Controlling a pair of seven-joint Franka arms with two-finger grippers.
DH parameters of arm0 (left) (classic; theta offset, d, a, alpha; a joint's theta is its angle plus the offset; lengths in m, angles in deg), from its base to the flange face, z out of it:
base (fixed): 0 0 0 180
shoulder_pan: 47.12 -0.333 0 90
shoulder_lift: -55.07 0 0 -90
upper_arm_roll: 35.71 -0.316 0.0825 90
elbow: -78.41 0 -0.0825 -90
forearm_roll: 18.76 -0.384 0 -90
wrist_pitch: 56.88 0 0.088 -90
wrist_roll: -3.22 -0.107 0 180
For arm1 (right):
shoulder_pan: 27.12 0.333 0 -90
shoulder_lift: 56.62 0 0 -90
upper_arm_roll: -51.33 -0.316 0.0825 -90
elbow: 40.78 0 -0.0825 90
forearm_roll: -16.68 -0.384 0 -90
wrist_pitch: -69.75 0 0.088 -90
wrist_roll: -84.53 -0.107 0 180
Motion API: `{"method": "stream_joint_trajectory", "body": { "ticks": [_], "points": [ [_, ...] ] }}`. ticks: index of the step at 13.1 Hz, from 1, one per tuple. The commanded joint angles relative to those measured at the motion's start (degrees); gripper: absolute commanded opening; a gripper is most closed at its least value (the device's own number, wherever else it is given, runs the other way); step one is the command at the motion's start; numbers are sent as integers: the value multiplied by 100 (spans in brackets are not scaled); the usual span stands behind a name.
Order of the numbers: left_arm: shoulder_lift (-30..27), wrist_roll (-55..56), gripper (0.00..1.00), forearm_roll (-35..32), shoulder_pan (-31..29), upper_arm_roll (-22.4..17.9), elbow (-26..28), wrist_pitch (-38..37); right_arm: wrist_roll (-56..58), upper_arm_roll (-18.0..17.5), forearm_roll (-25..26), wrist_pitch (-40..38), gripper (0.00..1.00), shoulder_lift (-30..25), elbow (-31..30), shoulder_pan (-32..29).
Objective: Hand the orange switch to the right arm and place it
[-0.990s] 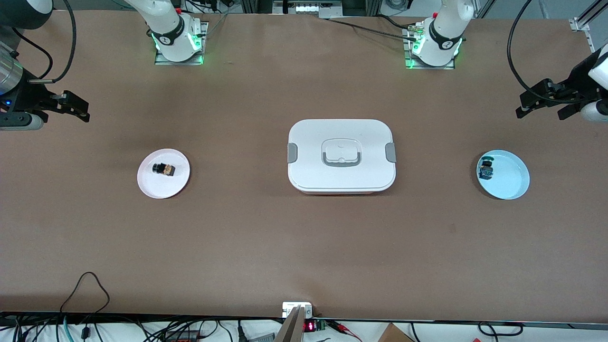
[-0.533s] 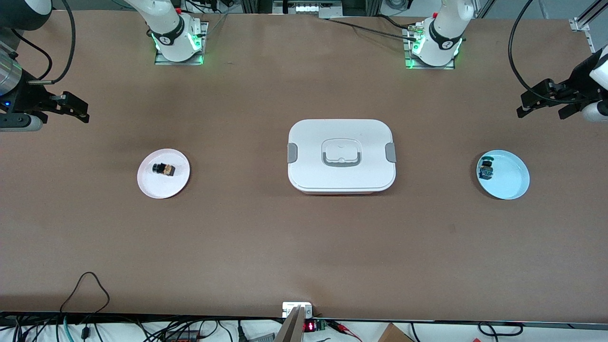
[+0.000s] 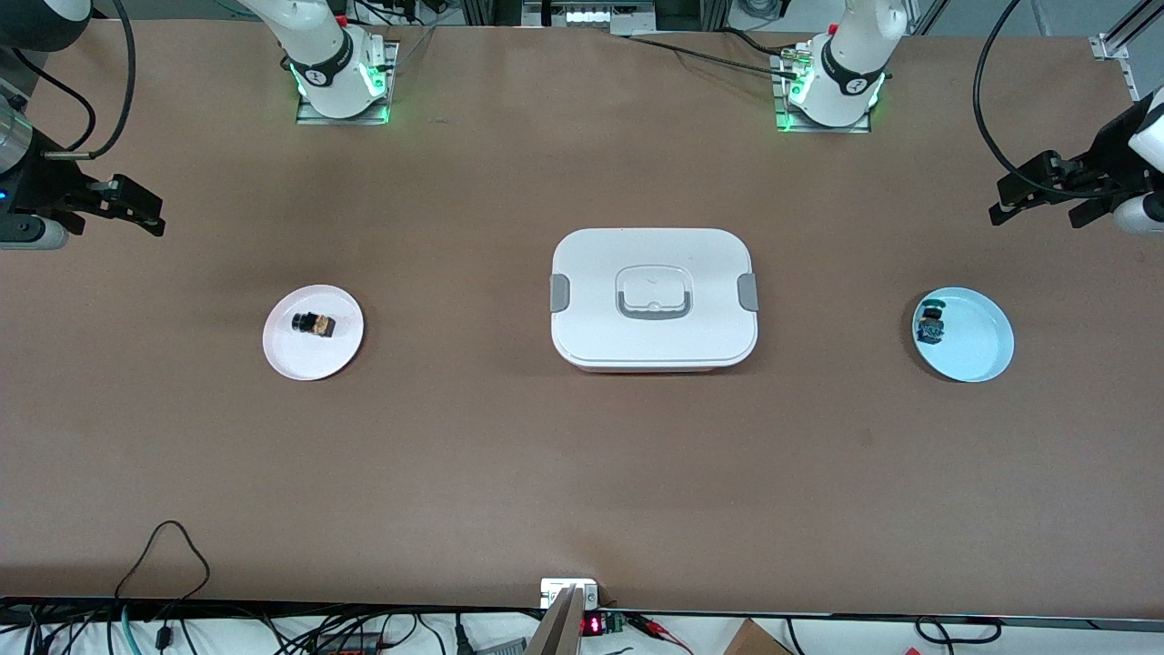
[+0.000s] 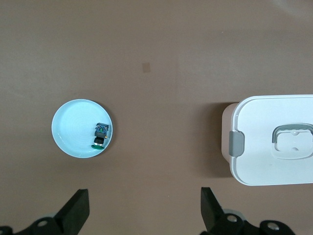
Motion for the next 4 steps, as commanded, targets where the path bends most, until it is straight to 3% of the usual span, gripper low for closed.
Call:
{"method": "stream_joint_trajectory", "body": {
  "ticks": [1,4],
  "points": [
    [105,3,100,-92,-29,16,-222,-169,-57,-52,-74,-157,100,60,162,-41],
    [148,-32,100,-109,-12,16,-257,-195,-57,-52,-65,-183,100,60,179,-32]
  ]
}}
